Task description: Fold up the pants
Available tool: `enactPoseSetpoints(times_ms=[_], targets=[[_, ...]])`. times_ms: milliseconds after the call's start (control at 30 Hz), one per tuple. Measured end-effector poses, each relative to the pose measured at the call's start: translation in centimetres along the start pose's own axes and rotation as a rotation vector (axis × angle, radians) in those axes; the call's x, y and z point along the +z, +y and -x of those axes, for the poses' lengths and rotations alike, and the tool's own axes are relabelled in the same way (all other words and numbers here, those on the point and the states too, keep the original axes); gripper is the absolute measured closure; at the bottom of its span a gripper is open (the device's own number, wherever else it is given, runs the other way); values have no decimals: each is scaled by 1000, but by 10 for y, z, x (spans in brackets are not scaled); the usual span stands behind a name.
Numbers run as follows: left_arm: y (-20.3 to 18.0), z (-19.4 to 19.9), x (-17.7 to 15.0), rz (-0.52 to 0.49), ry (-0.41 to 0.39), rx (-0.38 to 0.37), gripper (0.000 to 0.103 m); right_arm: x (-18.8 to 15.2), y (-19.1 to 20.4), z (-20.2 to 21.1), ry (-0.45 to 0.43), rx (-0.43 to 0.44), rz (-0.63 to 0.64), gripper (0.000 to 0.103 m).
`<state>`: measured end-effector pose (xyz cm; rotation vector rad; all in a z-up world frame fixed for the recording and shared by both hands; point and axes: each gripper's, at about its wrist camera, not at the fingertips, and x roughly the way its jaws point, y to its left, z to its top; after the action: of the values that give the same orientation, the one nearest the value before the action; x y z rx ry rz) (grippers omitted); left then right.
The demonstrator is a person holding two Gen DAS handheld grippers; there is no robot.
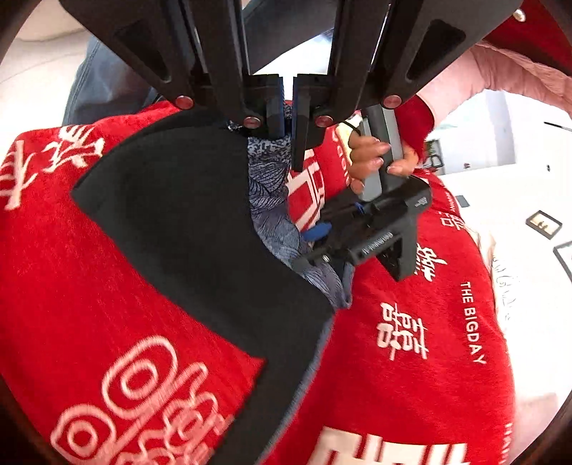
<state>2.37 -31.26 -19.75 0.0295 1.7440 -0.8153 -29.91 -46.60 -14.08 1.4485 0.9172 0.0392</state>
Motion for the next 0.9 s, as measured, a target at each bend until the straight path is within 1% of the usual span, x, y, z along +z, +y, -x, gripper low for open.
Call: enactPoseSetpoints(times_ms=[33, 100, 133, 167, 233, 333, 433, 533, 633, 733, 833, 900], targets=[[-2, 0, 2, 1, -3, -7, 45, 0, -5, 0, 12, 13, -11, 100], [-5, -1, 5, -13, -4, -4, 77, 2, -9, -4, 30, 26, -40, 100], [-8, -1, 7, -16, -2, -13, 82, 4, -11, -2, 34, 38, -48, 100], [-11, 2, 9, -13, -5, -21, 92, 6, -9, 1, 37, 48, -43, 100], [-19, 13, 11, -22, -23, -30, 91, 10, -4, 9, 34, 67, -29, 100], [-36, 35, 19, -50, -54, -38, 91, 28, 14, 28, 9, 100, -4, 100], [-57, 53, 37, -69, -80, -60, 91, 53, 34, 51, -25, 121, 35, 101], [-74, 56, 57, -76, -93, -62, 91, 85, 54, 72, -54, 127, 80, 101], [-92, 52, 78, -73, -108, -68, 91, 121, 73, 90, -76, 111, 144, 101], [-103, 44, 103, -63, -113, -62, 91, 161, 87, 101, -85, 77, 203, 101], [-108, 33, 126, -57, -118, -45, 91, 204, 92, 99, -81, 30, 227, 101], [-113, 19, 144, -63, -116, -17, 91, 234, 89, 96, -76, -12, 247, 100]])
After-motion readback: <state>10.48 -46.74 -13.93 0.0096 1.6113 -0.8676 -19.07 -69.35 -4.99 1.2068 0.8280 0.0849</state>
